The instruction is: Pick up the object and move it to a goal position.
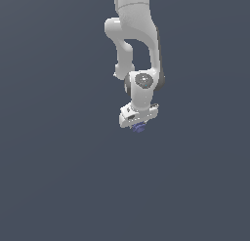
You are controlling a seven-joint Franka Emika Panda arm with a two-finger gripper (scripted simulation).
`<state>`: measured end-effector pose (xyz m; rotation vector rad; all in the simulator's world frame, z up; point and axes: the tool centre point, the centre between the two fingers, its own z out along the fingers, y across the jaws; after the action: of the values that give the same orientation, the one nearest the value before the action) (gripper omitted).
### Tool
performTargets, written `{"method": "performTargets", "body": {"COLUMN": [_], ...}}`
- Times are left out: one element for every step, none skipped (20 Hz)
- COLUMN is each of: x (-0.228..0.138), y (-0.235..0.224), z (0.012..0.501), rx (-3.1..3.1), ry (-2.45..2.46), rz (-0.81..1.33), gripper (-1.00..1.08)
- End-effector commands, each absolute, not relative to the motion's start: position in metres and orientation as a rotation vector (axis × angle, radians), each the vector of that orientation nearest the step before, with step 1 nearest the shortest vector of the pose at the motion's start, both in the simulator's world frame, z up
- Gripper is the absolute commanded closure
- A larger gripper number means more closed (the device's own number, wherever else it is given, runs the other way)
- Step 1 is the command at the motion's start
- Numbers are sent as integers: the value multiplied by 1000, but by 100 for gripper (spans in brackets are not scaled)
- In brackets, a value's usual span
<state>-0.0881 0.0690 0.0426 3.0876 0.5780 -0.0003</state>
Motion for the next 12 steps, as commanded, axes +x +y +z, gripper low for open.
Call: {"method": "performTargets", "body": {"x": [-88,-89,-89,-90,-90,-91,-91,-92,-93,-94,-94,-95], "y": [67,66,64,63,61,59,57,54,51,49,45,42], "z": [46,49,52,55,59,63,68,73,79,85,92,99], "rx": [3088,3088,3088,3088,3088,3088,3088,3088,3088,3087,3087,3087], "ry": [577,577,577,577,577,577,577,577,577,578,578,578], "rz": [1,1,1,1,1,1,1,1,1,0,0,0], "gripper": [108,108,108,108,108,108,108,108,108,108,108,108]}}
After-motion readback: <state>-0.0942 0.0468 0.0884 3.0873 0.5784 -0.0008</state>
